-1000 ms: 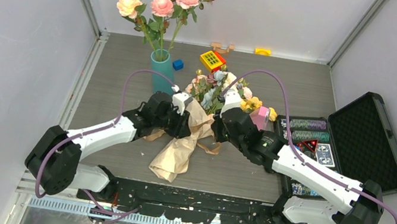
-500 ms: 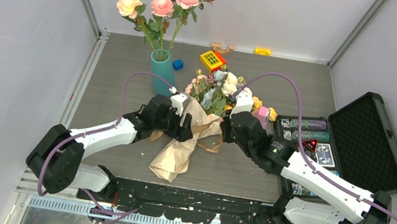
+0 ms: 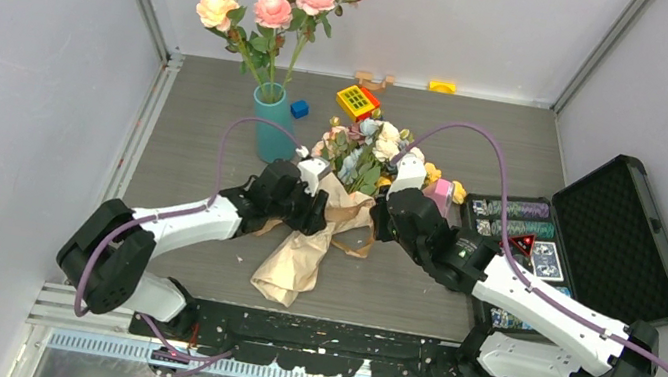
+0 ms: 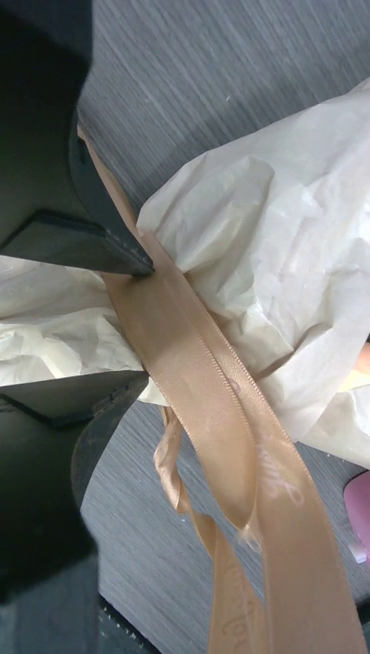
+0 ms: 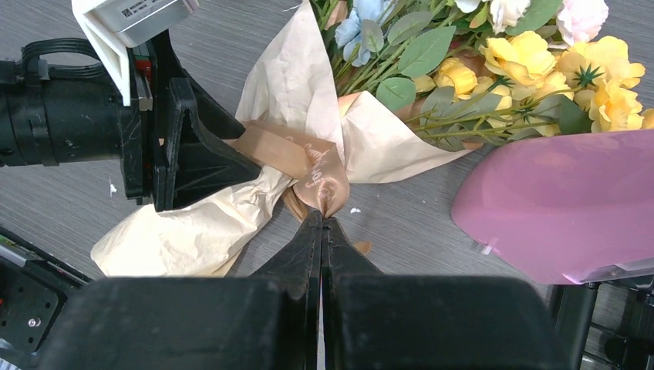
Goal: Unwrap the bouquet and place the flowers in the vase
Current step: Untie the ribbon from the wrapping paper.
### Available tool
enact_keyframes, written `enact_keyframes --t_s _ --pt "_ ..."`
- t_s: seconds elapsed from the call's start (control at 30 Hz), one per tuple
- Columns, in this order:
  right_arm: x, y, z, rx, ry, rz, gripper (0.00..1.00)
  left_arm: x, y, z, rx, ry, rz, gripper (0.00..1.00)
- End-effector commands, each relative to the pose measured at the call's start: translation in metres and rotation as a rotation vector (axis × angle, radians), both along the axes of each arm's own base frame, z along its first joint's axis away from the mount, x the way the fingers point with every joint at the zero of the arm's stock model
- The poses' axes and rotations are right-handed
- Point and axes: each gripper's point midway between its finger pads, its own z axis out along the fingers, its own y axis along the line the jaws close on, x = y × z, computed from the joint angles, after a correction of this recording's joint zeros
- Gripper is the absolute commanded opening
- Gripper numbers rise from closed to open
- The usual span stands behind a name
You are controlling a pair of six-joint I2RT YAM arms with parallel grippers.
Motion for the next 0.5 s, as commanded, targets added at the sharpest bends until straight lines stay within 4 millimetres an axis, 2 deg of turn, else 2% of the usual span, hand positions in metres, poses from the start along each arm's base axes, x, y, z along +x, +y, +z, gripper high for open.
enact_keyframes --t_s 0.0,0.2,0.47 --pt "-0.001 0.002 0.011 0.048 -0.019 -0.005 0.0 0.022 -0.006 0.029 -0.025 -0.127 0.03 0.47" --pt "-0.001 0.003 0.01 0.046 -0.016 -0.004 0.0 0.022 -0.002 0.038 -0.028 -0.155 0.046 0.28" --pt "0.003 -0.006 0.009 0.031 -0.031 -0.051 0.0 0.019 0.005 0.048 -0.033 -0.157 0.074 0.12"
